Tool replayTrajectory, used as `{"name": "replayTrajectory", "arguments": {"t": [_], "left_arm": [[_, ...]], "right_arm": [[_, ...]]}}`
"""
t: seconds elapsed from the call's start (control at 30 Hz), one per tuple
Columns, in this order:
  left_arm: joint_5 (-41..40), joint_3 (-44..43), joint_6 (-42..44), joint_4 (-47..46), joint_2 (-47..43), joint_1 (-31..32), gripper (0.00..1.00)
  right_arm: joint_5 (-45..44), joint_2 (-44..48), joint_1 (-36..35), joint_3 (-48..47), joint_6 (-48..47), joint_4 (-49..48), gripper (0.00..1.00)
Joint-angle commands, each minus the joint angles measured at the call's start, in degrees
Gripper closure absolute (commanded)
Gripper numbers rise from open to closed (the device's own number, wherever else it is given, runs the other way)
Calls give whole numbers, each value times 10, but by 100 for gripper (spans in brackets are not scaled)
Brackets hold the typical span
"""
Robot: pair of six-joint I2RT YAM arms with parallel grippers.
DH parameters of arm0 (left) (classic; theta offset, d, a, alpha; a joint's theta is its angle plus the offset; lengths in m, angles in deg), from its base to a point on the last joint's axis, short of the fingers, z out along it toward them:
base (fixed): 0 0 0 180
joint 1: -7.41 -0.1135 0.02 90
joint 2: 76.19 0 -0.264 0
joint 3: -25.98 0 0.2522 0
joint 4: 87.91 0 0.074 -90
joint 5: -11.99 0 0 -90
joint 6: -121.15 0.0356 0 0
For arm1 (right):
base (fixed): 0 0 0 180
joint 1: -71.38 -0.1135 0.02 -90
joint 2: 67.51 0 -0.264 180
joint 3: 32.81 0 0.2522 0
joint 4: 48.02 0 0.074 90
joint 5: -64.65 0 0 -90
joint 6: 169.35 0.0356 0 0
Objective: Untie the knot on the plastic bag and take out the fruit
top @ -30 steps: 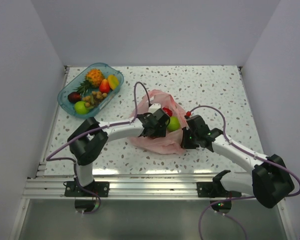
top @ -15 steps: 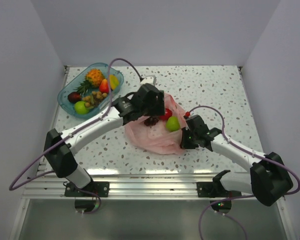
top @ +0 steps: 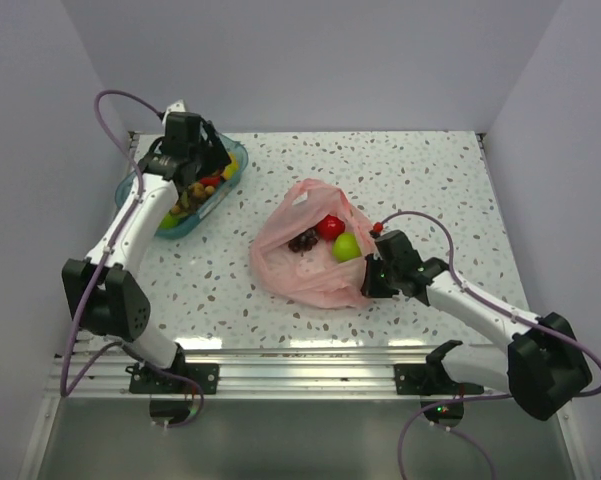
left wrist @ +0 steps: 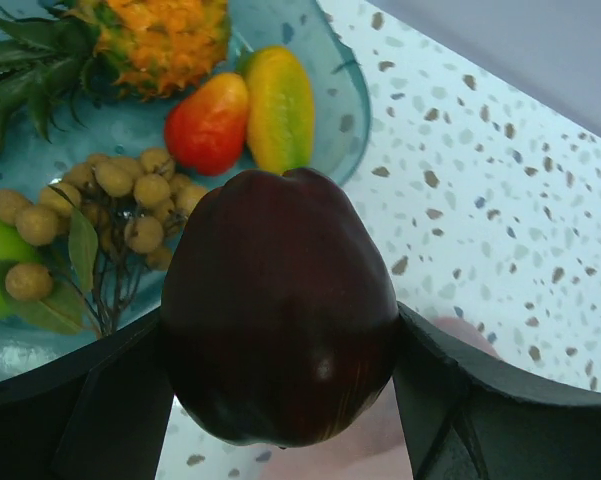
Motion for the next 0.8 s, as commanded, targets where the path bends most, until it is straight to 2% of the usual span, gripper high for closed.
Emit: {"name": "replayTrajectory", "arguments": {"t": [0.0, 0.1, 0.2, 0.23, 0.3, 0.43, 0.57, 0.67, 0.77], "left_arm": [[19, -23, 11, -49, 65, -54, 48], [18, -33, 15, -84, 114, -71, 43], [14, -63, 13, -79, 161, -81, 23], [16, -68, 13, -80, 173, -83, 9], [17, -74, 14, -81, 177, -83, 0], [32, -58, 16, -85, 144, -83, 0], [39, 4, 11, -85, 79, -73, 0], [43, 57, 17, -82, 12, -42, 0], [41, 106, 22, -77, -51, 39, 0]], "right_arm": [[3, 19, 1, 4, -12, -11, 94], [8, 18, 1, 2, -15, -12, 94], [9, 16, 1, 0, -15, -13, 94], [9, 17, 1, 0, -15, -14, 94], [8, 20, 1, 2, -16, -13, 94], [9, 22, 1, 3, -18, -14, 94], [9, 15, 1, -2, -18, -14, 94], [1, 14, 1, -9, -15, -2, 94], [-8, 17, 1, -13, -8, 10, 95]]}}
